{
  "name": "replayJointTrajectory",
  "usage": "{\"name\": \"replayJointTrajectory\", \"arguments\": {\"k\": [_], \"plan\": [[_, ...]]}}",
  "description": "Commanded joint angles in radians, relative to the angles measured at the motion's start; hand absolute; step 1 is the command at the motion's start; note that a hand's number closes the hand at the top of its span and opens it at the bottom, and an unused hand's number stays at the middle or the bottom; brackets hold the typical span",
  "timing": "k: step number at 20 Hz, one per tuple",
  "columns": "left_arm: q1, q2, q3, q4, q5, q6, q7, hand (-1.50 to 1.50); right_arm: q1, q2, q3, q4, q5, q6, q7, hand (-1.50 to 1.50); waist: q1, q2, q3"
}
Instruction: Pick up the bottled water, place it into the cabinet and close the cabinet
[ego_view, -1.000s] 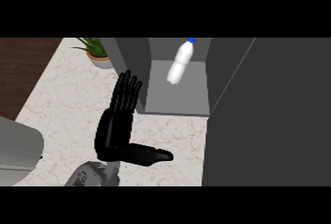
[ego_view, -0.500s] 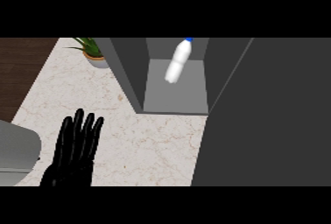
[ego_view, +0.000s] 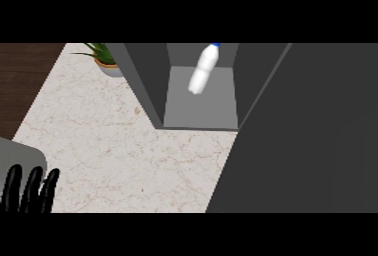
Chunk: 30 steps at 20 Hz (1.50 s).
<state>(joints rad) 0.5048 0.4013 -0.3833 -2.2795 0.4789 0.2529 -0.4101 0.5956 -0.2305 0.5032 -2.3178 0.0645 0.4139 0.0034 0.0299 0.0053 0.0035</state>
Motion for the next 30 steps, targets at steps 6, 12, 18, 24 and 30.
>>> {"name": "replayJointTrajectory", "arguments": {"k": [6, 12, 18, 24, 30], "plan": [[0.235, 0.072, 0.129, -0.081, 0.123, -0.172, -0.095, -1.5, -0.088, 0.109, 0.228, -0.025, 0.076, -0.017, 0.111, 1.5, 0.026, -0.013, -0.007], [0.247, 0.102, 0.232, -0.059, 0.193, -0.253, -0.097, -1.5, -0.175, 0.198, 0.186, -0.001, -0.046, -0.031, 0.226, 1.5, 0.041, -0.001, -0.008], [0.337, 0.131, 0.319, -0.089, 0.263, -0.343, -0.11, -1.5, -0.35, 0.226, 0.192, 0.05, -0.089, -0.14, 0.362, 1.5, 0.035, -0.005, -0.006], [0.447, 0.129, 0.441, -0.034, 0.359, -0.504, -0.178, -1.5, -0.675, 0.229, 0.153, 0.211, -0.206, -0.41, 0.418, 1.5, 0.026, -0.005, -0.005], [0.495, 0.146, 0.57, -0.003, 0.455, -0.6, -0.169, -1.5, -0.945, 0.23, -0.061, 0.359, -0.429, -0.444, 0.445, 1.5, 0.013, -0.003, -0.004]]}}
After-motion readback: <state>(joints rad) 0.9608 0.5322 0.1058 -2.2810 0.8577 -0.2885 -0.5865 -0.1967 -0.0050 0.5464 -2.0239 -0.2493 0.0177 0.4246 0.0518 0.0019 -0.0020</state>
